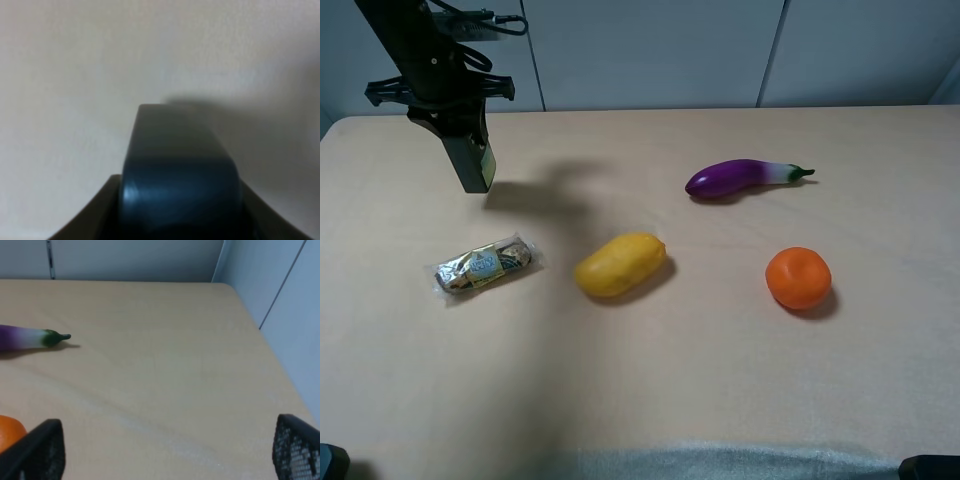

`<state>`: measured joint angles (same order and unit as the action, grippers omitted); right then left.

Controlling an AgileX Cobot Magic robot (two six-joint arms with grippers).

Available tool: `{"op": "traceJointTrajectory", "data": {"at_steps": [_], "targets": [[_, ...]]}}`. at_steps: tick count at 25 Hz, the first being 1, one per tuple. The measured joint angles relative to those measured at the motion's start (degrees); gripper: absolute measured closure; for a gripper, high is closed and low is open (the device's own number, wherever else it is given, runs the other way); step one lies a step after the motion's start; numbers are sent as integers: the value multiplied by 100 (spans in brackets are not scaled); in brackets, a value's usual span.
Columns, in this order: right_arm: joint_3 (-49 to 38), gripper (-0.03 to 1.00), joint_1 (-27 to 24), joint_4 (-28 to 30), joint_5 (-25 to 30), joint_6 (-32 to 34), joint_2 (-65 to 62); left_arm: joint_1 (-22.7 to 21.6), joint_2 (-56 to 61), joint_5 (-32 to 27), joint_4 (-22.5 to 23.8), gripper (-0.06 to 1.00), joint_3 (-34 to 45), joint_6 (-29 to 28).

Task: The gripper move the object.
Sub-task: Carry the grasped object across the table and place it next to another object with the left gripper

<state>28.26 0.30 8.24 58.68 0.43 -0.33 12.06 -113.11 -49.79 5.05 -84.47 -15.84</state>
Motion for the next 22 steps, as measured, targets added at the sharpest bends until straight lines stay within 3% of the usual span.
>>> {"op": "traceJointTrajectory", "data": {"at_steps": [11,22], "targets": [[0,34,0,0,0,0,0,13,779,-749,22,46,0,367],[0,34,0,0,0,0,0,204,1750,-1074,291,46,179,472]]}}
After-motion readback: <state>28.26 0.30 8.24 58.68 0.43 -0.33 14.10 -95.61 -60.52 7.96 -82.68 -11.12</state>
